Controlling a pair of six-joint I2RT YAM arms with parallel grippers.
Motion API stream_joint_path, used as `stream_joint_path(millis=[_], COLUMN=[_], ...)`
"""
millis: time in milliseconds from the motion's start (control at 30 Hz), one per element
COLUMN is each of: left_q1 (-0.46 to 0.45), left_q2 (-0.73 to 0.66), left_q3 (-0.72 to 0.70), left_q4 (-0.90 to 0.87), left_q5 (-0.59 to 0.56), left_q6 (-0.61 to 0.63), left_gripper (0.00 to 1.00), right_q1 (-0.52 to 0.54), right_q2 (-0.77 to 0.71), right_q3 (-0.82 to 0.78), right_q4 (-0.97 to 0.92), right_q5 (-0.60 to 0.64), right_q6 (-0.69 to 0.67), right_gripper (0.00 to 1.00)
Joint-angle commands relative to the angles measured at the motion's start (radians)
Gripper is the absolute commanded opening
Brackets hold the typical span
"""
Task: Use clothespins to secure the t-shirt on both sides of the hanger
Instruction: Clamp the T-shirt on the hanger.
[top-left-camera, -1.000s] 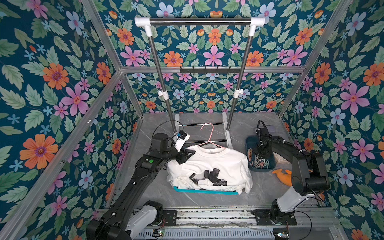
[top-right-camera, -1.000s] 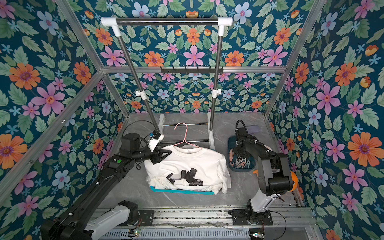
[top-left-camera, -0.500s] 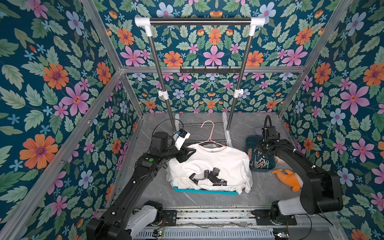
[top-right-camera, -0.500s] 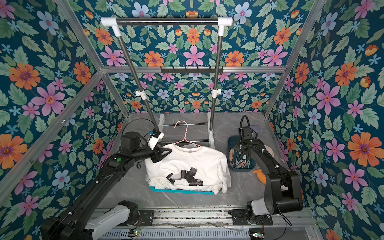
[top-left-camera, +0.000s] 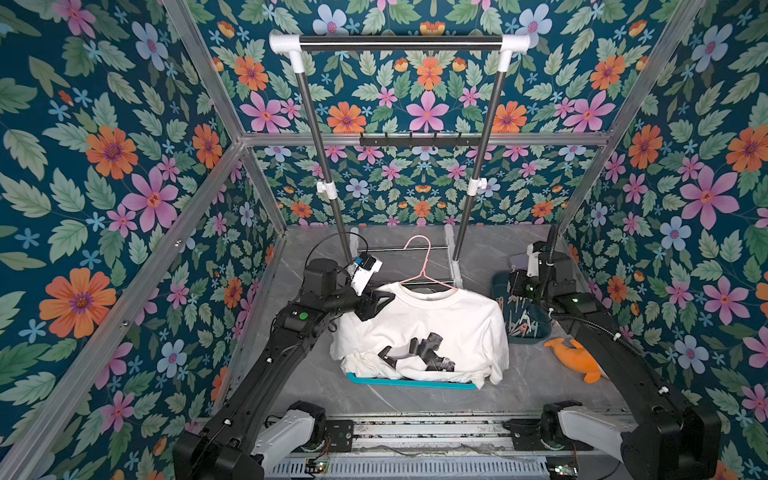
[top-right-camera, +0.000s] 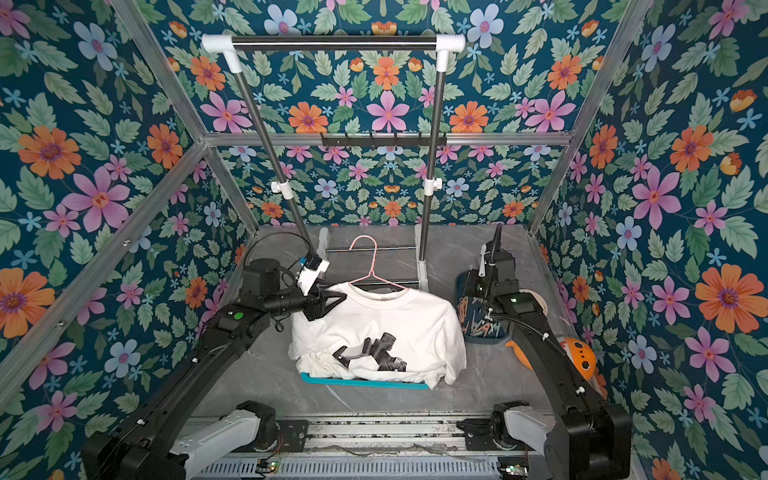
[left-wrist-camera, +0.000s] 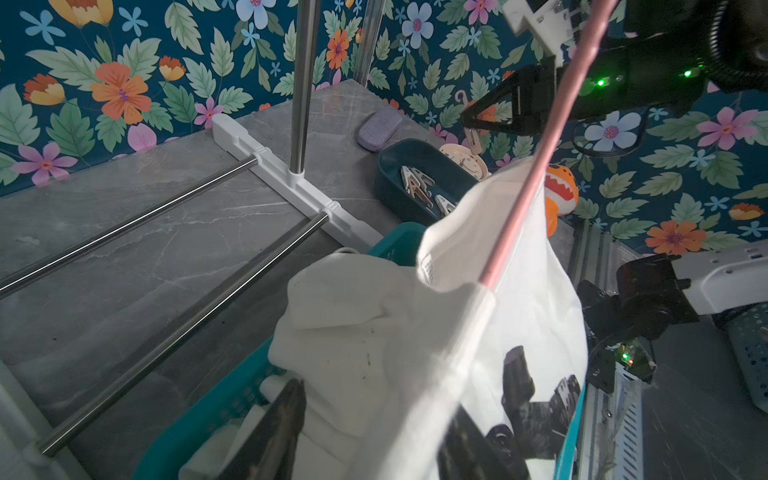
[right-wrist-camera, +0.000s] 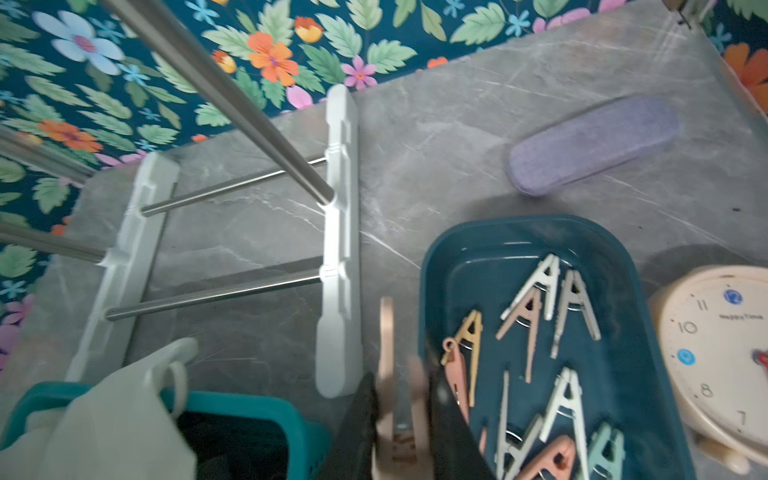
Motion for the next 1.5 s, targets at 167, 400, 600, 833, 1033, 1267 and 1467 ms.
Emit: stream_joint_path(millis=[167,400,600,833,1033,1267,1467], left_q1=[0.0,0.0,0.002,0.003,0.015,0.031,0.033], left_q2=[0.024,0.021,0.025,0.032,0.037,0.049,0.037], left_q3=[0.023,0.018,0.032,0.038,0.04,0.034,0.026], left_q4=[0.045,0.062,0.055,0.073,0.089,0.104,0.103], left_q5=[0.031,0.034,0.038,0.059,0.084,0.106,0.109], left_q6=[0.001,0.009,0.035,0.028,0.029,0.037,0.056], left_gripper=[0.0,0.0,0.0,0.0,0.0,0.0,0.0], right_q1=[0.017,0.018,0.021,0.021,0.021,0.02,0.018], right_q2=[-0.079,-0.12,-0.162,-0.149,-0.161,-0.168,-0.158], right_q3=[0.016,-0.017,-0.059,-0.085,-0.141,-0.163,-0.189], right_q4=[0.09,0.226,0.377,0.492,0.6,0.644,0.666], right_q5=[-0.184,-0.368,-0.56,-0.729,-0.808,-0.884,-0.881], right_q6=[-0.035,-0.027,0.001,0.038,0.049,0.056,0.034], right_gripper=[0.1,0.06,0.0,0.0,0.0,0.0,0.0])
